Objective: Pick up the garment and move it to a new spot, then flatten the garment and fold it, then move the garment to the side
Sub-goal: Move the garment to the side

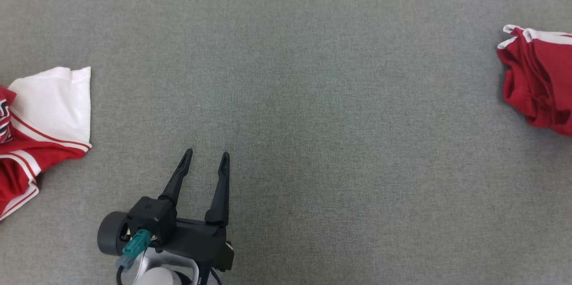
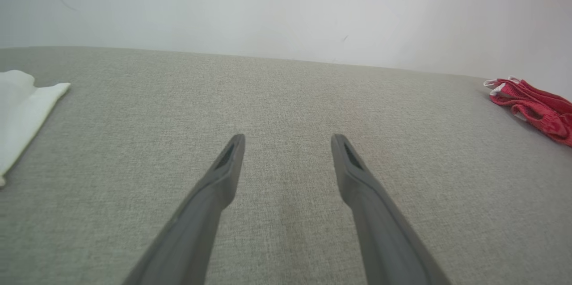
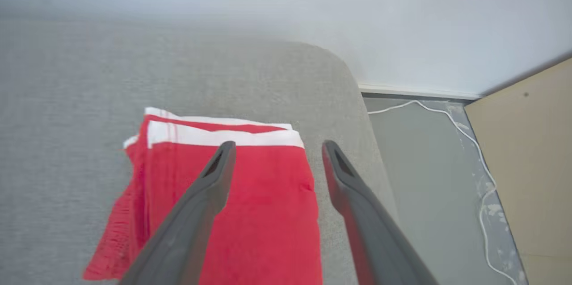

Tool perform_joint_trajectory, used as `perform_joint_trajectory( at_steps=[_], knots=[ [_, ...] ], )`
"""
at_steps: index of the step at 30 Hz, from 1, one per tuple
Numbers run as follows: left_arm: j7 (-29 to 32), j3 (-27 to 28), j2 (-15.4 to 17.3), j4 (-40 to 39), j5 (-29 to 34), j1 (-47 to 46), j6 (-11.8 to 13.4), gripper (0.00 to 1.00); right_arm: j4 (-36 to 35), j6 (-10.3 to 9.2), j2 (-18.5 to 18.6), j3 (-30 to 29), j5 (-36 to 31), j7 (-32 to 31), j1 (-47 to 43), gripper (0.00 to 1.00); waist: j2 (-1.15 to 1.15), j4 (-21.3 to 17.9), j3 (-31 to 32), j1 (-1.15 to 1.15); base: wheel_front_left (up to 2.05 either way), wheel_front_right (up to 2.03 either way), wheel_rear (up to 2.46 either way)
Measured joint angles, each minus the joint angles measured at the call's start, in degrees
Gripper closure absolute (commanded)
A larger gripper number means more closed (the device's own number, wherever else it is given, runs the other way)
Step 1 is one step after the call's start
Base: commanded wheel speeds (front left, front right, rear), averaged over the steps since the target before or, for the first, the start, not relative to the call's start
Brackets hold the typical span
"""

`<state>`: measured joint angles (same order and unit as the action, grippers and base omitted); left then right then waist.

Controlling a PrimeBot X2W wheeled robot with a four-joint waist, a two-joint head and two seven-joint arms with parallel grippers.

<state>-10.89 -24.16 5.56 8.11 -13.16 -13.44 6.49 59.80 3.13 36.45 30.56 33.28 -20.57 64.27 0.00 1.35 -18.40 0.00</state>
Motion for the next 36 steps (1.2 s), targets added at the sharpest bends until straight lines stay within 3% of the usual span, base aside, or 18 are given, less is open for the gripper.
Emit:
perform_joint_trajectory(
  at_steps=[6,14,23,29,36],
  knots=[
    [-0.52,0.94,-0.05,2.37,-1.38,0.01,-0.02,0.0,-3.23,2.5,-5.57,-3.11,5.17,8.72,-0.99,0.0,0.0,-0.2,2.76,0.0,0.0,0.0,0.0],
    [-1.23,2.26,0.12,3.91,-2.34,3.12,0.0,0.0,-6.93,3.41,-9.99,-4.88,8.68,18.53,-10.52,0.0,0.0,-0.78,8.0,-0.01,0.0,0.0,0.0],
    [-1.32,3.52,0.66,4.02,-2.85,7.48,0.04,0.0,-14.37,3.43,-11.96,-6.26,10.25,28.78,-22.88,0.0,-0.01,-1.7,13.83,-0.01,0.0,0.0,0.0],
    [-1.33,5.16,1.43,3.83,-3.02,9.98,0.08,0.0,-18.87,2.09,-14.97,-5.67,10.03,33.7,-29.64,0.0,-0.01,-2.59,16.91,-0.01,0.0,0.0,0.0],
    [-1.67,6.49,1.67,2.26,-3.01,12.2,0.56,0.0,-24.93,-0.35,-15.06,-5.93,9.25,34.37,-38.1,0.0,-0.01,-3.68,19.95,-0.01,0.0,0.0,0.0]
  ],
)
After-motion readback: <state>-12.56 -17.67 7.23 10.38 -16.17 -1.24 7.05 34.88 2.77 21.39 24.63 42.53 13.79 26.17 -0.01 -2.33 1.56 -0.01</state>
